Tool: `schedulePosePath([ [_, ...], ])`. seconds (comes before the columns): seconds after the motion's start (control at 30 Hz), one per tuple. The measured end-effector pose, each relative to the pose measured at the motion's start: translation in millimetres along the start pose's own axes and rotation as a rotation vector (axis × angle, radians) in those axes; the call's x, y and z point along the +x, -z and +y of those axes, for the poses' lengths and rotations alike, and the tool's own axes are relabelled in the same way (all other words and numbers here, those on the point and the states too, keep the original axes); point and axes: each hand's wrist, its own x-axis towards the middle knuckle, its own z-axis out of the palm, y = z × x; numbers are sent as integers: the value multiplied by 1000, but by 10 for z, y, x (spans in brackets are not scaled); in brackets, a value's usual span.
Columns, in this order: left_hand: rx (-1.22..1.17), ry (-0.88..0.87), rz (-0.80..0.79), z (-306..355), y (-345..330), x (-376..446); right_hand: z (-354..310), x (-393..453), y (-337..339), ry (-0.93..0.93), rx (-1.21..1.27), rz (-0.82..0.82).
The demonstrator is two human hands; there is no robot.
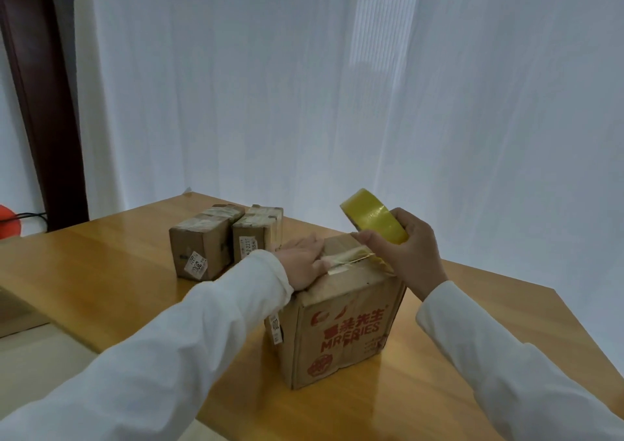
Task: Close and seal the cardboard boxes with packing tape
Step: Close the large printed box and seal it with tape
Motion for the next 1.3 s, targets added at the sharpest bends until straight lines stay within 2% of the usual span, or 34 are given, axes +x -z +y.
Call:
schedulePosePath([
  [0.13, -196, 56, -149, -239, 223, -22, -32, -17, -19, 26, -76, -47],
  [0.37, -490, 147, -316, -695, 242, -95, 3, 22, 36, -2, -5, -21],
  [0.47, -706, 166, -187, -703, 113, -106, -145, 74, 15, -32, 84, 28],
  [0.57, -854, 223, 53, -539, -119, 5, -380, 160, -134, -181, 523, 130],
  [0.63, -905, 253, 223, -459, -279, 88, -469, 172, -294, -285, 691, 73],
  [0.7, -964, 266, 323, -461, -386, 100, -442, 94, -411, -319, 563, -53],
  [0.8, -925, 233, 327, -489, -404, 46, -350, 39, -351, -300, 400, -104],
  [0.97, -859, 200, 291, -470, -362, 10, -182, 216, 45, -201, 119, 12],
  [1.1, -859, 222, 286, -481, -361, -2, -206, 297, 91, -116, -126, 88],
  [1.17, -829, 212, 307, -470, -340, -5, -294, 240, -52, -129, 44, 54],
  [1.23, -792, 200, 338, -443, -320, -28, -366, 150, -204, -212, 272, -59],
  [1.3, -723, 185, 341, -425, -297, -49, -353, 121, -235, -255, 284, -115],
])
